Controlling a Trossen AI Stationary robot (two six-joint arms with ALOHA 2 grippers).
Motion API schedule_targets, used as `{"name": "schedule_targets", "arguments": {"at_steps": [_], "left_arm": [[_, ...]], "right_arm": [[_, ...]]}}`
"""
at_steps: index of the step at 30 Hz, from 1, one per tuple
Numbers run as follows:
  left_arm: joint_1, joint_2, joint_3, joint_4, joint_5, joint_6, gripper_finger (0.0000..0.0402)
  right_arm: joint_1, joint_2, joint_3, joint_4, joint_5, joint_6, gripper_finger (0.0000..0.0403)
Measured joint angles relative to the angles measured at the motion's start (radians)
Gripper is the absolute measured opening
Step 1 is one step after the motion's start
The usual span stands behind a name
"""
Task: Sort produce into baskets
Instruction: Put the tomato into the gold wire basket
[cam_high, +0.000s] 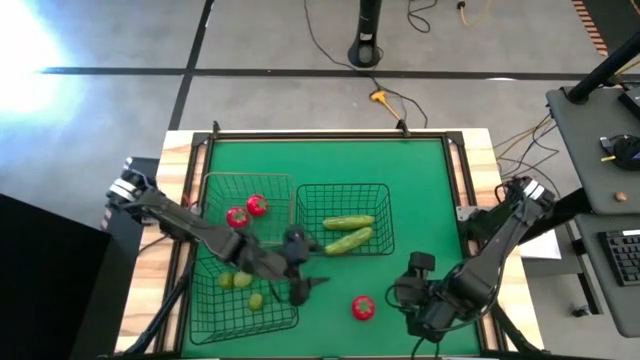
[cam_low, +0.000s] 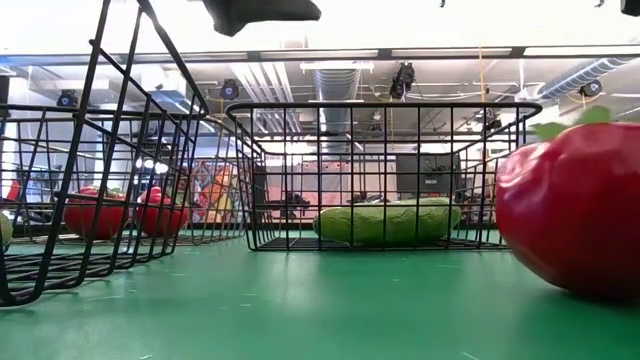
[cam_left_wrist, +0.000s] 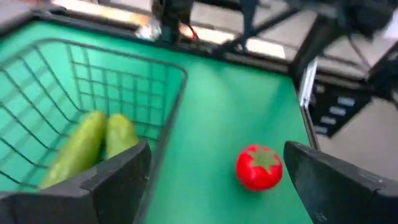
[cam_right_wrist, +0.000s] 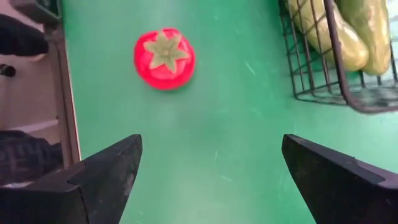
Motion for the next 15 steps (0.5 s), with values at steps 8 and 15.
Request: {"name": "schedule_targets", "arguments": {"at_steps": [8, 15], "left_arm": [[-0.082, 0.262, 0.23, -0.055, -0.036, -0.046, 0.0348], [-0.118, 0.48, 0.459, -0.194, -0.071, -0.05, 0.0348]], "right_arm": [[0.0, -0.005, -0.002, -0.014, 0.001, -0.101, 0.038], [0.0, -0.002, -0.004, -0.013, 0.001, -0.128, 0.038]]}}
